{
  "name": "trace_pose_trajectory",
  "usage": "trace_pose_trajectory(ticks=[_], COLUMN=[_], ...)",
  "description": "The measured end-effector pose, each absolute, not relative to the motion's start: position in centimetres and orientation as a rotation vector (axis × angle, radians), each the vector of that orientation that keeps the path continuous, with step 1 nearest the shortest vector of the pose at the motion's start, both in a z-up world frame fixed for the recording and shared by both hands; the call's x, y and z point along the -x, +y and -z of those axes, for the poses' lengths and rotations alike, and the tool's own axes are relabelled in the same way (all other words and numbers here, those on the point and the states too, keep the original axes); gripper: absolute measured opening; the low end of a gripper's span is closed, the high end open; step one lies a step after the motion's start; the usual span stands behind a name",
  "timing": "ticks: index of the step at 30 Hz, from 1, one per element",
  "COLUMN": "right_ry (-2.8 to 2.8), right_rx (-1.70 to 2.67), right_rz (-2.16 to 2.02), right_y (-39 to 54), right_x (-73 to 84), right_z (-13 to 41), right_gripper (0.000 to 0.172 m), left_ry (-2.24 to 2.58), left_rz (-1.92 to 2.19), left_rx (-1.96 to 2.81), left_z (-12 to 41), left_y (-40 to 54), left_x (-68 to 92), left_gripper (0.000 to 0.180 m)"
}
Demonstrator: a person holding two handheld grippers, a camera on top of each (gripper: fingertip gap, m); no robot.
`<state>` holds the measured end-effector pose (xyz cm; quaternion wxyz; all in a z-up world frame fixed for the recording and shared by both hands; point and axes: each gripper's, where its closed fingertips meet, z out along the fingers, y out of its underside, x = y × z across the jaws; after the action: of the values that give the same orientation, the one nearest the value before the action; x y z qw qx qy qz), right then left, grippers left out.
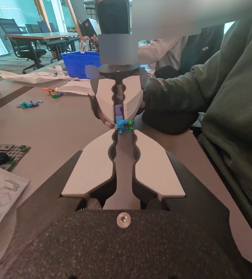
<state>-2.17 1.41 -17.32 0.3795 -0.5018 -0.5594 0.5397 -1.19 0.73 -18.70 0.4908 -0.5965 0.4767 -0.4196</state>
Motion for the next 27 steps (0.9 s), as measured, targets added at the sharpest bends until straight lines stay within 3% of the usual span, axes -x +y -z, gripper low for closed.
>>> trace_pose_trajectory(ticks=[16,27], right_ry=[-1.373,-1.301], right_rx=[1.219,1.247], right_rz=[-1.405,-1.365], right_y=[1.2,2.1], right_x=[2.2,2.7], right_z=[16.1,15.9], right_gripper=[0.008,0.008], left_ry=[1.013,0.987], left_rz=[1.23,1.101], left_rx=[1.382,1.396], left_z=[16.6,16.8], left_y=[0.6,1.8], left_x=[1.1,1.1], left_gripper=[0.02,0.018])
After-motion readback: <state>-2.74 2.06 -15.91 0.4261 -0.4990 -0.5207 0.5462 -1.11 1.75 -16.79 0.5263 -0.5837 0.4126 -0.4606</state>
